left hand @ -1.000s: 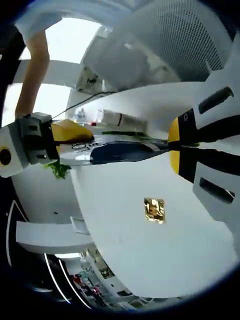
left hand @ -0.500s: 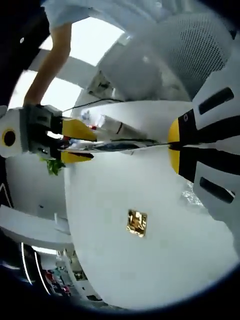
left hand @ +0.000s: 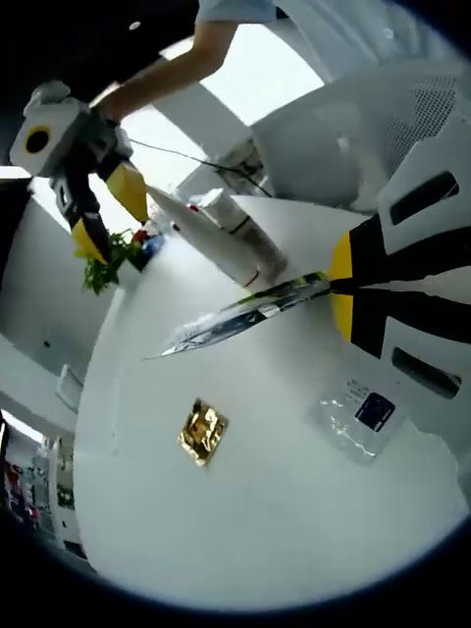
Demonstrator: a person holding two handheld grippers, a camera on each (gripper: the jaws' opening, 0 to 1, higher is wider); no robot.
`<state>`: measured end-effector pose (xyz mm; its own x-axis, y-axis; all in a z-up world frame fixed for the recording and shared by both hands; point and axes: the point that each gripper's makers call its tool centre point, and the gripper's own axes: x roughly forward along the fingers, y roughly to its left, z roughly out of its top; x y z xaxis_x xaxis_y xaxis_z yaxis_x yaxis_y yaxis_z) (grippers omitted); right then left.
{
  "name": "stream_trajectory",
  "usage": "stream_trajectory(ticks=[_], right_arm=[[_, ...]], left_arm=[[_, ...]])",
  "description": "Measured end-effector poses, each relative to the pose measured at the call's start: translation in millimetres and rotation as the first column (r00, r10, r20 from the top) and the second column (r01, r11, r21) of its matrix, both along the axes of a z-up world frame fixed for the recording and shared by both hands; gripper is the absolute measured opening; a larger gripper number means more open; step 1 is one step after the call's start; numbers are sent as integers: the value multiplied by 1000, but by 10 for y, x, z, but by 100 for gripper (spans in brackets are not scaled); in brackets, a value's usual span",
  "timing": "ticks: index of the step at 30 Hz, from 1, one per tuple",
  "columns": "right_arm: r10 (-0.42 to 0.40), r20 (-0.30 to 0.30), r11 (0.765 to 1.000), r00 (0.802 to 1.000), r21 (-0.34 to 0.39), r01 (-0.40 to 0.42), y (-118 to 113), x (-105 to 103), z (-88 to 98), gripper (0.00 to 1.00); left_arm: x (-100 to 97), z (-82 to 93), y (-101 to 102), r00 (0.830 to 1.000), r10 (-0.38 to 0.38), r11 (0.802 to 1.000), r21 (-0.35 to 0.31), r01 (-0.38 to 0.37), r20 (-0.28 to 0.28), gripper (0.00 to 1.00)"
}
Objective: Arrange the skincare products in the storage area until every visible bottle or jar stands upright without overlapping.
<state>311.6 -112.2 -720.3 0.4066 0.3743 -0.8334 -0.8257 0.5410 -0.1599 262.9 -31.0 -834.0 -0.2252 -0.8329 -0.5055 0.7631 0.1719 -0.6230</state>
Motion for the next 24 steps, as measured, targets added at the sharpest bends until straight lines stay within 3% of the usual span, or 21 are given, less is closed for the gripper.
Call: stream_trajectory(ticks=[5,17,24], right_arm=[[44,21,998,999,-54,-43,122,-160,-10,27],[108,46,981,993,-164,-99,357,-416,-134,30],[116,18,977,993,-184,-110,423,-564,-366,29]], left_arm=[[-13,-74,-38,996,33,999,32,-30,-87,0],[-74,-171,-140,990,47,997,60,-40,-132,0],[-91,-199,-203,988,53,997,68,-43,-144,0]])
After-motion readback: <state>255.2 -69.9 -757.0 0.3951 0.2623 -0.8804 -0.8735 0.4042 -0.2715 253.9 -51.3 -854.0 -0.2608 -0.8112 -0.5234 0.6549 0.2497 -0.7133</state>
